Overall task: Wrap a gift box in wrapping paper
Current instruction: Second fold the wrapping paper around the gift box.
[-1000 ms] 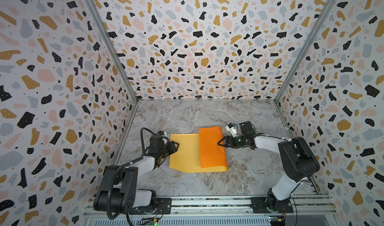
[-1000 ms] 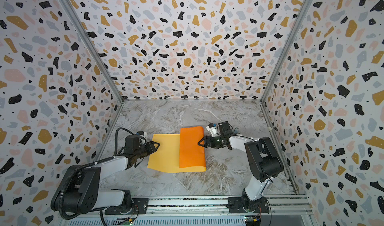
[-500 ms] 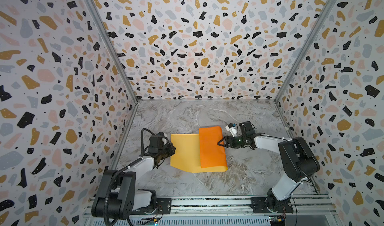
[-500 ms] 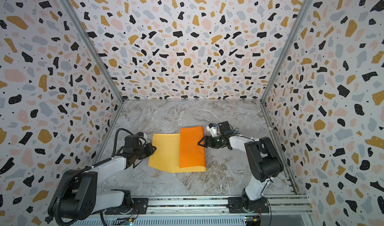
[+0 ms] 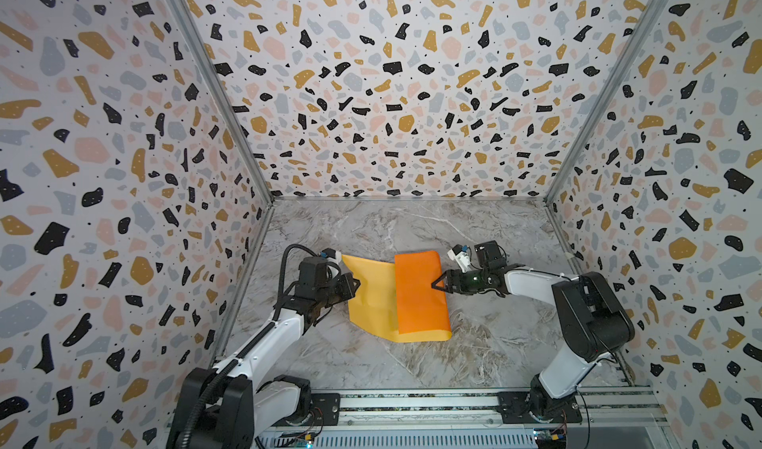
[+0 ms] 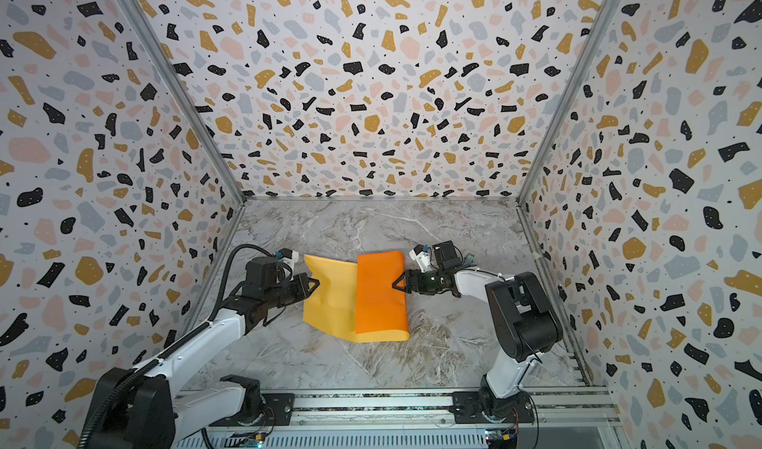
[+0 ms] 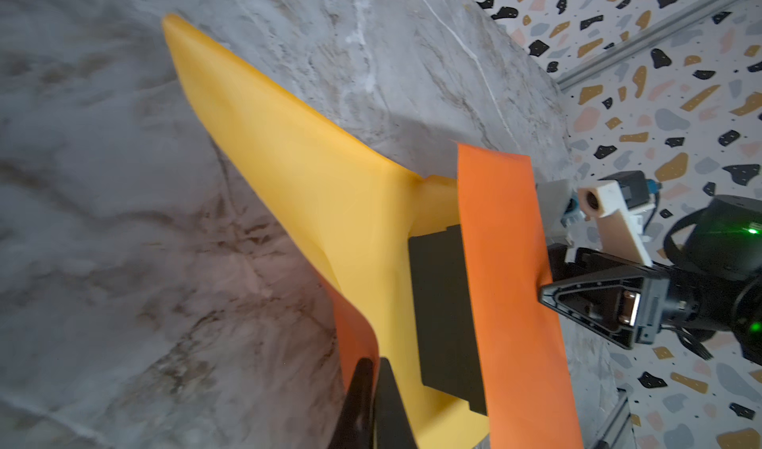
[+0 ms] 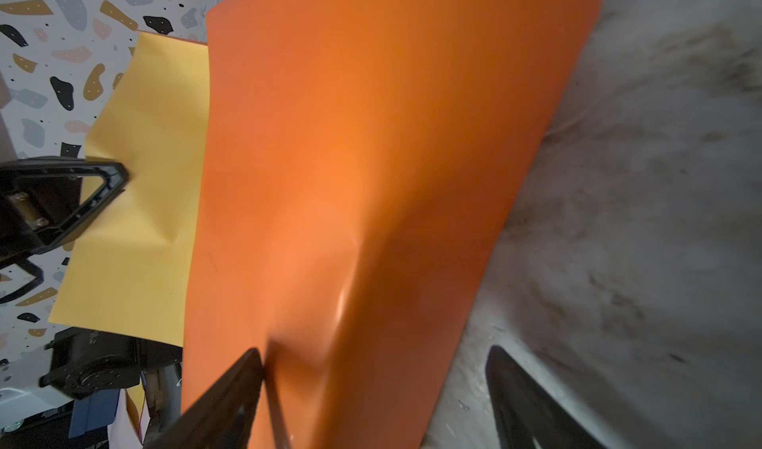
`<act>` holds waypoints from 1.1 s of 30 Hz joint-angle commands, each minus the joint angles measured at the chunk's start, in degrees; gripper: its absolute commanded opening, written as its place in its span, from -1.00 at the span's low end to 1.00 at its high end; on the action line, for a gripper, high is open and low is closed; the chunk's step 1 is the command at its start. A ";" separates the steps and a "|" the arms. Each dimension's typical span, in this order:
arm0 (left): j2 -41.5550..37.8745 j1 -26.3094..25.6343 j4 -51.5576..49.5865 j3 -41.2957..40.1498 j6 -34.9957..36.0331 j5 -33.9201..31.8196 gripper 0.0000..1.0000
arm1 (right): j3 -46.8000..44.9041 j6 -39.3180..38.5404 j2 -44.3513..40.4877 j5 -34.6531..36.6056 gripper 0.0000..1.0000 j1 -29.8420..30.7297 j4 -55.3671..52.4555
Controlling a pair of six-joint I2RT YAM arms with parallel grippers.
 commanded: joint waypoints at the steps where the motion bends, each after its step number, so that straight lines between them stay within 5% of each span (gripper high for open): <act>1: 0.77 -2.64 -0.99 3.13 -3.70 0.53 -1.00 | -1.18 -1.59 0.55 4.64 0.68 1.46 -4.96; 19: 8.48 -15.52 -1.67 13.35 -6.26 -4.24 -1.00 | -1.38 -1.77 0.13 4.86 0.68 1.64 -5.05; 33: 12.75 -15.97 -17.05 23.78 6.11 -5.32 -1.00 | -1.22 -2.02 -0.28 5.44 0.68 1.64 -5.51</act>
